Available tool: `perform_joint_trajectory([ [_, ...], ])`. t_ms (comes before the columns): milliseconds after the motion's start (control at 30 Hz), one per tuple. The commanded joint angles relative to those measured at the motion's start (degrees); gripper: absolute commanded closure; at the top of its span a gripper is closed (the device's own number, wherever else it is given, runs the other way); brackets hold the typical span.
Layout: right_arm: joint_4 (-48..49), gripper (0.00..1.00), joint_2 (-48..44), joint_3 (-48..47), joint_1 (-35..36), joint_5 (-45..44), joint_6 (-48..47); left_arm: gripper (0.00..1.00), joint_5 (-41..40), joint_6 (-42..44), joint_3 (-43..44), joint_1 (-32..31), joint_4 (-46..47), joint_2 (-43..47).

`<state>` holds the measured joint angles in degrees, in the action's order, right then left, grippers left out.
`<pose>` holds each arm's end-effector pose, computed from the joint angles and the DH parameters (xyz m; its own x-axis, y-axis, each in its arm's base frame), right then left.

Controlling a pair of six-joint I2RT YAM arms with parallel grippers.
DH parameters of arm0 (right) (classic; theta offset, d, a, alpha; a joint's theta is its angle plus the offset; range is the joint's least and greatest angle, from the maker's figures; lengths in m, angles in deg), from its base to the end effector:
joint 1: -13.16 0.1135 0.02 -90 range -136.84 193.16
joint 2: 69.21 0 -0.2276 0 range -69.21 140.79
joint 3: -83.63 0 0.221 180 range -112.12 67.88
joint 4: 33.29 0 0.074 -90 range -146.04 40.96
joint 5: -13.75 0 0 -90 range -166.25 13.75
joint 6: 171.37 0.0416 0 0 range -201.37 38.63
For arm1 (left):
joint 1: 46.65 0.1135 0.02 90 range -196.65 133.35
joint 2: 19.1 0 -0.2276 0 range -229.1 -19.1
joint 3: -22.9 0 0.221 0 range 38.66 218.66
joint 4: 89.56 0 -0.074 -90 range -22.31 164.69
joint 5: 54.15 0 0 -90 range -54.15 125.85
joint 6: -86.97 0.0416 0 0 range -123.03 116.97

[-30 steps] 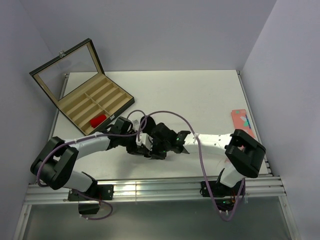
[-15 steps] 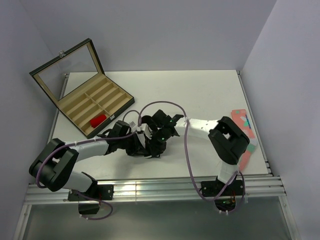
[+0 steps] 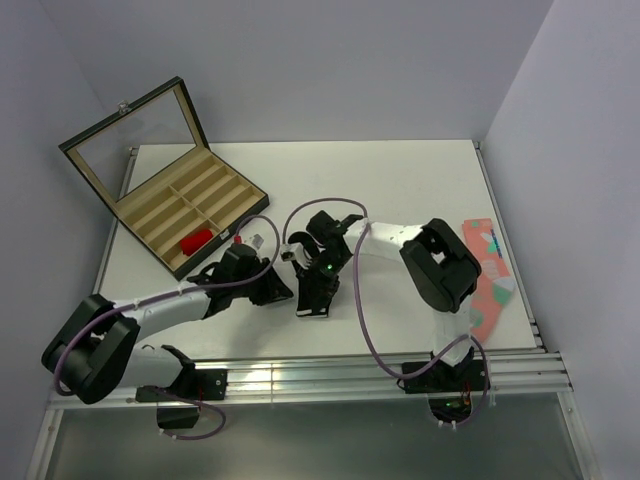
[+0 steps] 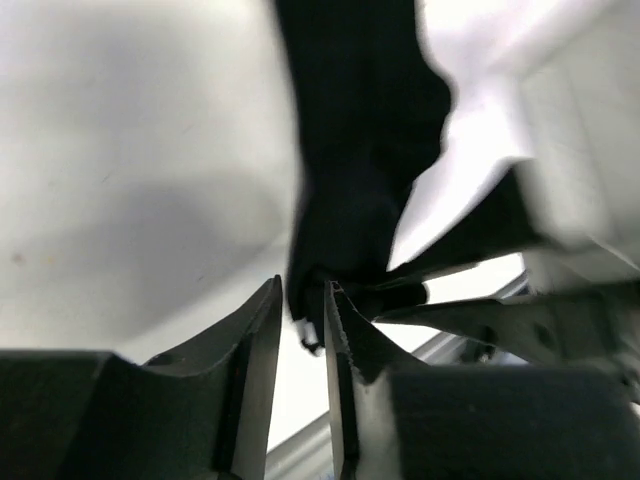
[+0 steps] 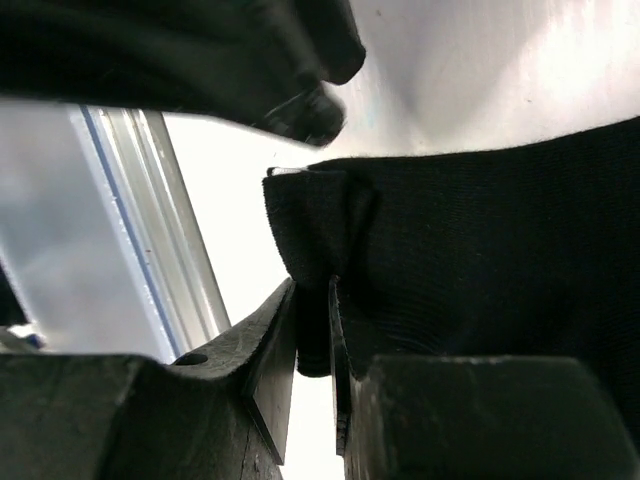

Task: Roll the socks
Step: Roll the sock at the center of the board.

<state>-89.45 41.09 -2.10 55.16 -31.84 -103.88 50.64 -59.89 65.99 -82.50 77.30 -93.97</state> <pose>0.2158 0.2335 0.1327 -0.4625 -0.7844 -0.4132 -0.7998 0.1679 0.5764 0.1797 -0.1429 0.1362 -0.9097 -0.3415 -0.2362 -0.0896 0.7168 -0.6915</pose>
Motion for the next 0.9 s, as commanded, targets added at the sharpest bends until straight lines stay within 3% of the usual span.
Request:
perform_joint_trajectory([
  [0, -3.0, 0.78, 2.1, -2.5, -1.4, 1.6, 2.2, 0.7, -7.9, 4.1, -0.6, -2.5, 5.9, 2.9],
  [267, -3.8, 0.79, 6.2, -2.4, -4.5, 7.0, 6.3, 0.65, -17.5, 8.1, -11.3, -8.2, 26.6, 7.7],
  [467, -4.1, 0.8, 4.6, -1.3, -6.0, 6.6, 5.7, 0.65, -18.9, 15.9, -11.1, -10.5, 36.0, 4.0],
  [667, -3.5, 0.8, 4.0, 0.2, -6.2, 6.3, 5.7, 0.61, -19.6, 16.5, -1.3, -10.4, 30.4, -8.3],
  [867, -3.5, 0.8, 3.6, 0.5, -6.4, 6.7, 5.5, 0.55, -17.8, 14.2, 0.5, -9.5, 31.0, -13.5],
])
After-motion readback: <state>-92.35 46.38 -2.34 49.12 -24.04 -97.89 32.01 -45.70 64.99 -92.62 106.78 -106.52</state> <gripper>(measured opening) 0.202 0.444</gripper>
